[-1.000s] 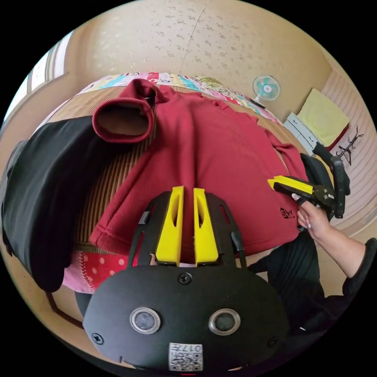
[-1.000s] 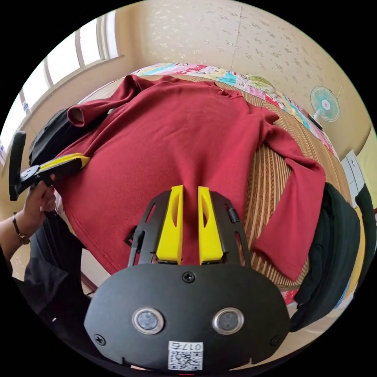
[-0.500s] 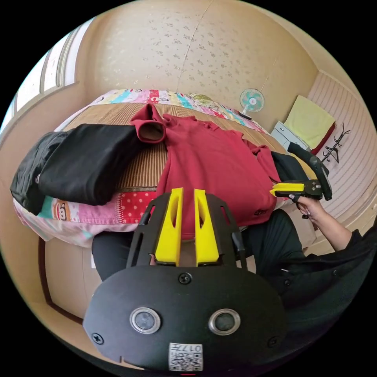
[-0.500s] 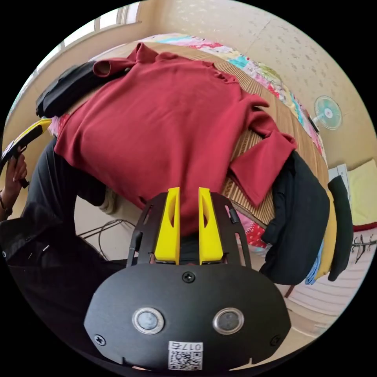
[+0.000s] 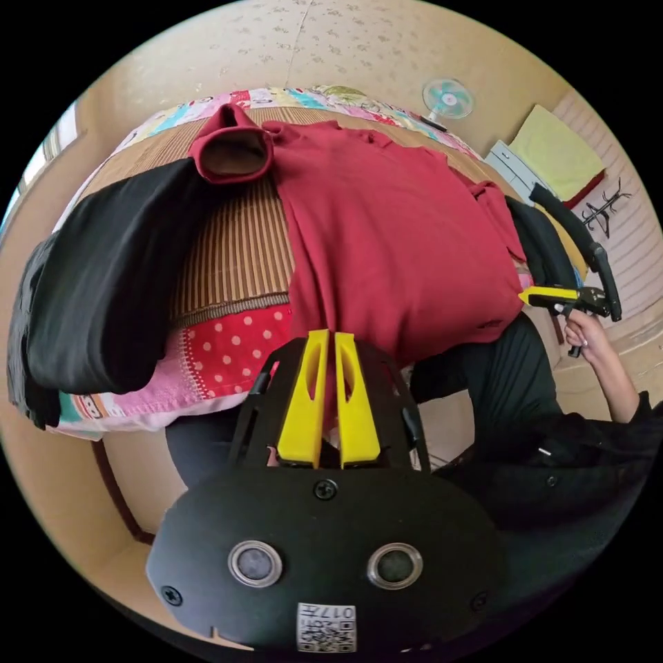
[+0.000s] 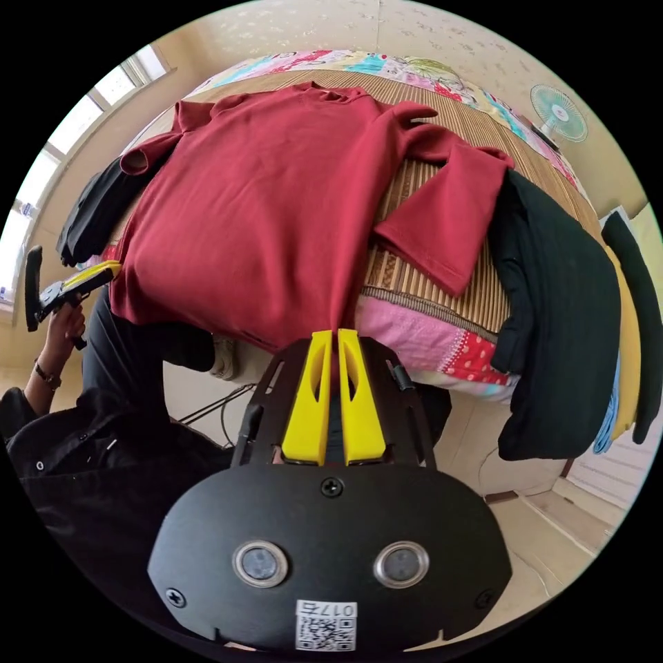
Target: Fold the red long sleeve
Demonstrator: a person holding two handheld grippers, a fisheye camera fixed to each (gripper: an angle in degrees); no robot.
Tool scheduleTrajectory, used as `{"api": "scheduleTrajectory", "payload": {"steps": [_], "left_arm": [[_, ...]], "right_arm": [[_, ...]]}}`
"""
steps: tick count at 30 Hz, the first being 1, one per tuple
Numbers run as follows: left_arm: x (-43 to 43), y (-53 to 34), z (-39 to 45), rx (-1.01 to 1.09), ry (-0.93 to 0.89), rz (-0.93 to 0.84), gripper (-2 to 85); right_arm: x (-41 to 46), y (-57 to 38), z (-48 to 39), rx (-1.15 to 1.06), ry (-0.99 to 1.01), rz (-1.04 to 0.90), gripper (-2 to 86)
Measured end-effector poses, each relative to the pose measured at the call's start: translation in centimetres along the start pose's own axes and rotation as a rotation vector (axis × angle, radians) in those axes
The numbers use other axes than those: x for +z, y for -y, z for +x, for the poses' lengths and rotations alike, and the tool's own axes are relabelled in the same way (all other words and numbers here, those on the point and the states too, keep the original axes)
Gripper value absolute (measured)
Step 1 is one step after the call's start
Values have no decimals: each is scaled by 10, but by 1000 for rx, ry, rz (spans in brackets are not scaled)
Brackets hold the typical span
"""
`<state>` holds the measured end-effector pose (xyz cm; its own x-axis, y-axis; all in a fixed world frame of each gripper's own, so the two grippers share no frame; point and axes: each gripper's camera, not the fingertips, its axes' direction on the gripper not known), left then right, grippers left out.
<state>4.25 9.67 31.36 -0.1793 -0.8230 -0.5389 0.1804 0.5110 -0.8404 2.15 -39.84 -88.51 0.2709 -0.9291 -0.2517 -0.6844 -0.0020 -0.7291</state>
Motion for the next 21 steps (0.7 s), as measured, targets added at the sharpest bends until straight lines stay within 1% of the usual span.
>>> {"api": "scheduleTrajectory", "payload": {"steps": [3,5,7,8,9,10,11,12,13,15,17,19,20,21], "left_arm": [[7,-3,34,152,77,-190,8],[4,-7,45,196,86,-217,11],[-8,-7,39,140,56,-191,18],[-21,-6,28,76,8,-144,24],[-38,-4,14,15,-48,-58,34],[-48,-3,6,-23,-64,-5,38],[-68,1,-11,-106,-65,95,65],[-89,8,-28,-161,-63,193,89],[-99,13,-36,-183,-59,236,101],[-133,38,-65,-264,-1,381,151],[-145,59,-81,-301,79,453,158],[-137,84,-100,-349,89,426,144],[-120,101,-115,-383,27,342,119],[-100,115,-130,-431,-89,233,93]], "right_arm": [[8,-6,1,11,10,-107,23],[7,-10,-1,16,4,-122,21],[-3,-10,1,39,4,-100,19],[-5,-9,3,49,10,-97,19],[-10,-7,7,73,27,-97,18],[-14,-4,13,93,48,-99,16],[-16,-3,16,100,60,-100,15],[-20,0,21,100,84,-101,12],[-25,2,26,97,110,-99,8],[-32,7,33,101,143,-96,6],[-41,11,40,115,168,-87,5],[-54,14,46,118,203,-69,4],[-57,14,47,117,208,-65,4],[-65,12,50,117,211,-53,4]]}}
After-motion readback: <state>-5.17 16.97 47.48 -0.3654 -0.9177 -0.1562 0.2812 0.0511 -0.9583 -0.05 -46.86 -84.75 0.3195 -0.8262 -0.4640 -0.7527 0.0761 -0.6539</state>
